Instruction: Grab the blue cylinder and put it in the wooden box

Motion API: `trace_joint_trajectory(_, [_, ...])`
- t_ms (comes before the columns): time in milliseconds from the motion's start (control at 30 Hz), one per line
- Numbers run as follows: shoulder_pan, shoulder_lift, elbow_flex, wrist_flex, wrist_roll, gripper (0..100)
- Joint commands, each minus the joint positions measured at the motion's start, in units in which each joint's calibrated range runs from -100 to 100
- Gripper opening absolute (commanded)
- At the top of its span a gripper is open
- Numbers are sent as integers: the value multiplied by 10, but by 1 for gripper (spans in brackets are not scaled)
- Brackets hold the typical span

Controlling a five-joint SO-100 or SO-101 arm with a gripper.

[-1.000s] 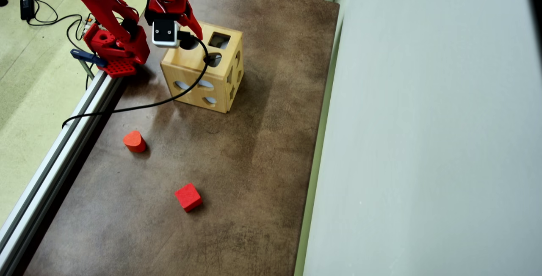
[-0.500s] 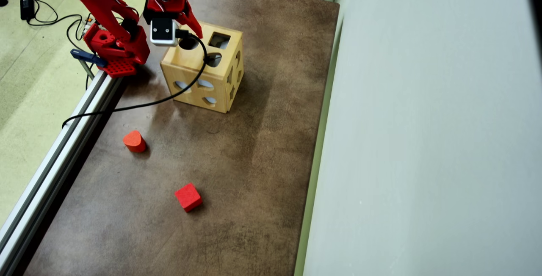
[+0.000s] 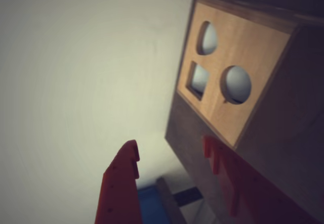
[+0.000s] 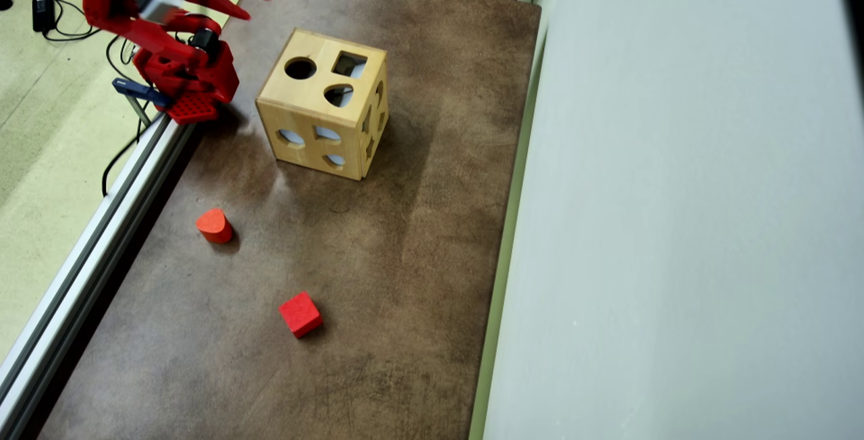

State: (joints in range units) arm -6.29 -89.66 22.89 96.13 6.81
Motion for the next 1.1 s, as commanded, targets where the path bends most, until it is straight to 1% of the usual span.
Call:
trace_joint_trajectory(0, [3, -53, 1, -1, 1, 20])
trace_joint_trajectory(233, [7, -53, 1, -1, -1, 20])
trace_joint_trajectory(433, [108, -53, 0, 0, 3, 20])
trace_joint_trajectory(633, [119, -54, -10, 11, 2, 20])
trace_joint_trajectory(700, [119, -54, -12, 12, 2, 17])
trace_joint_trajectory(833, [119, -55, -13, 13, 3, 1])
trace_joint_trajectory(867, [119, -55, -13, 13, 3, 0])
trace_joint_trajectory(967, [119, -55, -14, 14, 3, 3])
trace_joint_trajectory(1067, [119, -55, -14, 14, 3, 2])
